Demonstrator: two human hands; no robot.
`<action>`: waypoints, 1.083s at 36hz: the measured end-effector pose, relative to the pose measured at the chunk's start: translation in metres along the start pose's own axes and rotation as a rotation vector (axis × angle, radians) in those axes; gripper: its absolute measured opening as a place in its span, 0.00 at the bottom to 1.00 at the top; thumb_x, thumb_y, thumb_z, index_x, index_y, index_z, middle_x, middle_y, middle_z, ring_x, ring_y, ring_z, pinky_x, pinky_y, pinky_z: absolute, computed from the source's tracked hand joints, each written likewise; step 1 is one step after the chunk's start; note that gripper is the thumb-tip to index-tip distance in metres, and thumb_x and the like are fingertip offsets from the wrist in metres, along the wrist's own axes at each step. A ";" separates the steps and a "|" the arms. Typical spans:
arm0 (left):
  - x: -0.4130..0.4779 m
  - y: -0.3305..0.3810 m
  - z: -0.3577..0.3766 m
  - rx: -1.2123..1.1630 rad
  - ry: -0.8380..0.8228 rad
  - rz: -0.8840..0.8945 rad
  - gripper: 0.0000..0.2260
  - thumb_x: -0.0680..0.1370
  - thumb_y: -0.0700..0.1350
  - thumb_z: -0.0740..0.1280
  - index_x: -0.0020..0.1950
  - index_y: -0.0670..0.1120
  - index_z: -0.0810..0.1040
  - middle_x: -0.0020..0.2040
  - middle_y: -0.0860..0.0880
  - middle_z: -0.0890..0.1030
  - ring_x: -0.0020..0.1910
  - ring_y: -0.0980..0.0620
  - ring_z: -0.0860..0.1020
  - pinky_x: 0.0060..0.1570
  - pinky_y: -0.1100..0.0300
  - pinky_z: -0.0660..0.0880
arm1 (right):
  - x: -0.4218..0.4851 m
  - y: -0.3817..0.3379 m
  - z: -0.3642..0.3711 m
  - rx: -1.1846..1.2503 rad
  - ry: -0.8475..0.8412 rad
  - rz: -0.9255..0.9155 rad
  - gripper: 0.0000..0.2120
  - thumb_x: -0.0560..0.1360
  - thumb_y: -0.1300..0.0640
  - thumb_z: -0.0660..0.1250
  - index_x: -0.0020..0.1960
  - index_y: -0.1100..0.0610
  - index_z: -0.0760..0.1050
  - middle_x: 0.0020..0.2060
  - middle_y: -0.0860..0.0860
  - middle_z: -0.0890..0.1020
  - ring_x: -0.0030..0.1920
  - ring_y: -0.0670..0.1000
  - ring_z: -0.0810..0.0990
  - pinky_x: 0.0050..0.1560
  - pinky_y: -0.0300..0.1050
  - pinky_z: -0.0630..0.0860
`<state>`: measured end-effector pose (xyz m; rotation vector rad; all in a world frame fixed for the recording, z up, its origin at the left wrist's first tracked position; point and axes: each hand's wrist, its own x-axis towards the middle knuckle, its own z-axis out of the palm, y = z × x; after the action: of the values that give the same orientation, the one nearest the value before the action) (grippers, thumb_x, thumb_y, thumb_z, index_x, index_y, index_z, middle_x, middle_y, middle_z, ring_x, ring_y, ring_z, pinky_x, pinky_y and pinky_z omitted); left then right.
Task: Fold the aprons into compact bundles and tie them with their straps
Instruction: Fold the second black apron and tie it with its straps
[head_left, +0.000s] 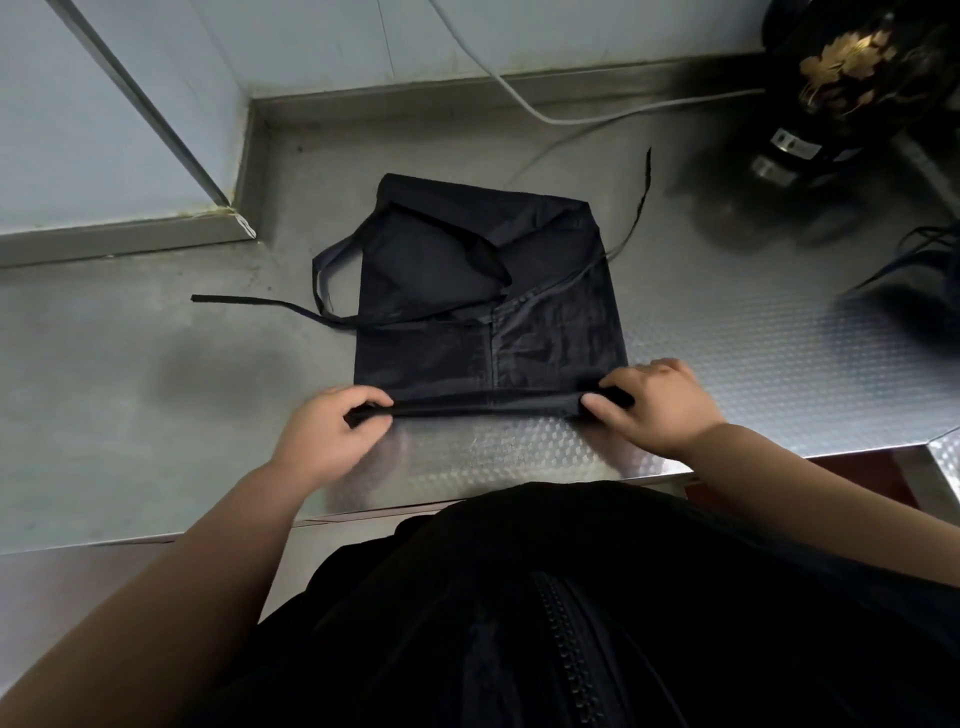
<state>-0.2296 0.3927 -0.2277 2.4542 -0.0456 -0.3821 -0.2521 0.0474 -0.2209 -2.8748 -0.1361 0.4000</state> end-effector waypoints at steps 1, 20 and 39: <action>0.001 0.003 -0.003 -0.088 -0.004 -0.065 0.06 0.75 0.46 0.69 0.51 0.53 0.80 0.48 0.54 0.80 0.50 0.52 0.77 0.50 0.61 0.70 | -0.001 0.001 -0.003 0.084 -0.014 0.030 0.40 0.67 0.23 0.48 0.58 0.53 0.76 0.46 0.51 0.83 0.49 0.53 0.80 0.59 0.46 0.67; 0.009 -0.001 0.018 0.384 0.232 0.178 0.14 0.74 0.31 0.64 0.56 0.43 0.80 0.57 0.44 0.78 0.55 0.38 0.75 0.52 0.48 0.71 | 0.011 -0.015 0.013 -0.162 -0.014 0.086 0.20 0.81 0.46 0.54 0.71 0.47 0.66 0.71 0.51 0.65 0.69 0.56 0.64 0.69 0.50 0.55; 0.009 -0.003 -0.009 -0.020 -0.077 -0.059 0.04 0.75 0.53 0.68 0.49 0.56 0.79 0.45 0.57 0.82 0.46 0.56 0.79 0.46 0.62 0.72 | -0.006 -0.001 -0.009 0.345 -0.038 0.190 0.32 0.67 0.36 0.69 0.64 0.52 0.72 0.55 0.50 0.80 0.57 0.52 0.78 0.54 0.41 0.71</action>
<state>-0.2190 0.3989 -0.2248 2.4252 -0.0017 -0.5002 -0.2551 0.0456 -0.2107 -2.5461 0.1837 0.4628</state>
